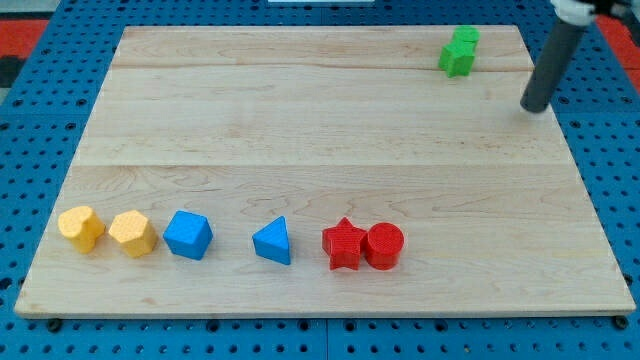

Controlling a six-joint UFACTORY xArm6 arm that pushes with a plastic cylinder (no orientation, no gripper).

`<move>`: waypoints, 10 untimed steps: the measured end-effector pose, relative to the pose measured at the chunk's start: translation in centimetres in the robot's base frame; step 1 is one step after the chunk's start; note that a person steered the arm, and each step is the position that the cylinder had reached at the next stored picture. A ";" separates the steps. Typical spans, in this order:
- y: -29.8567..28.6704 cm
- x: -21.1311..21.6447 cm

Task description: Separate the red cube from the red star

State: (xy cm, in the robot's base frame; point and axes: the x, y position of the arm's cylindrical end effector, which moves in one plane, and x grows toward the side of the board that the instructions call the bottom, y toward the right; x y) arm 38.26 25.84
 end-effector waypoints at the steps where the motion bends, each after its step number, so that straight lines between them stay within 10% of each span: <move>1: -3.4 7.4; 3: -15.9 18.6; 10: -27.4 19.7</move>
State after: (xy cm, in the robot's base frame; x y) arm 58.00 -1.57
